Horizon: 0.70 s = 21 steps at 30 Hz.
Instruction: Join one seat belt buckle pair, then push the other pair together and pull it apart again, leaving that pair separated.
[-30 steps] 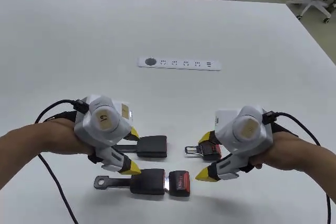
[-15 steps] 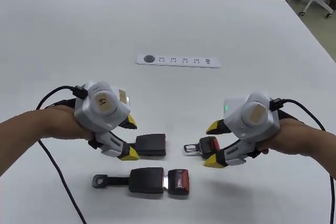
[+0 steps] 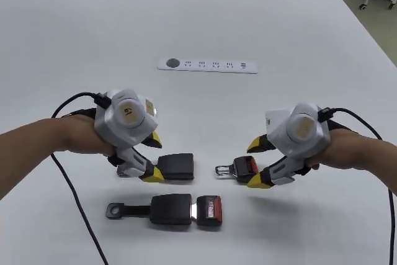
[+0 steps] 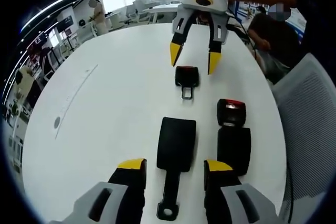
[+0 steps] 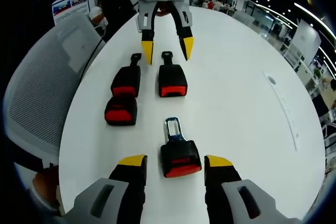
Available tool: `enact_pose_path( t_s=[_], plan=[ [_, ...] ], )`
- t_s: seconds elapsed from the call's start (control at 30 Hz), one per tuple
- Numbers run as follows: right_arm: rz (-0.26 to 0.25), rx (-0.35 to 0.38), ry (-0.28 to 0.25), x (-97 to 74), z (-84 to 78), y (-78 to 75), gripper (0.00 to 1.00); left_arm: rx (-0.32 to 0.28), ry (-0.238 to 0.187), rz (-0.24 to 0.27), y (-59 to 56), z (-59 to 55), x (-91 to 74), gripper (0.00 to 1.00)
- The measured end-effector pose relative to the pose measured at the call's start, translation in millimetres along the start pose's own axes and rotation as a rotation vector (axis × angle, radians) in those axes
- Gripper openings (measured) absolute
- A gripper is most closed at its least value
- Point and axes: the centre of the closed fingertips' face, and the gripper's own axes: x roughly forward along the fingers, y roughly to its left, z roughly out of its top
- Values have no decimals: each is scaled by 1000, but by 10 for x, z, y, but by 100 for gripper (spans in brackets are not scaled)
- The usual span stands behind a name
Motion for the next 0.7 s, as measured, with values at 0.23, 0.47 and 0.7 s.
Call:
enact_pose_path(
  t_s=[0.23,0.47,0.7],
  plan=[
    [26,-28,32,83,-71,-2,38,20,29,-23,-5,-38,104,41],
    [38,-37,56,136,-121,-19,35,35,54,-38,28,-93,182,36],
    [36,-45,65,151,-133,-34,32,48,61,-59,20,-126,225,34]
  ],
)
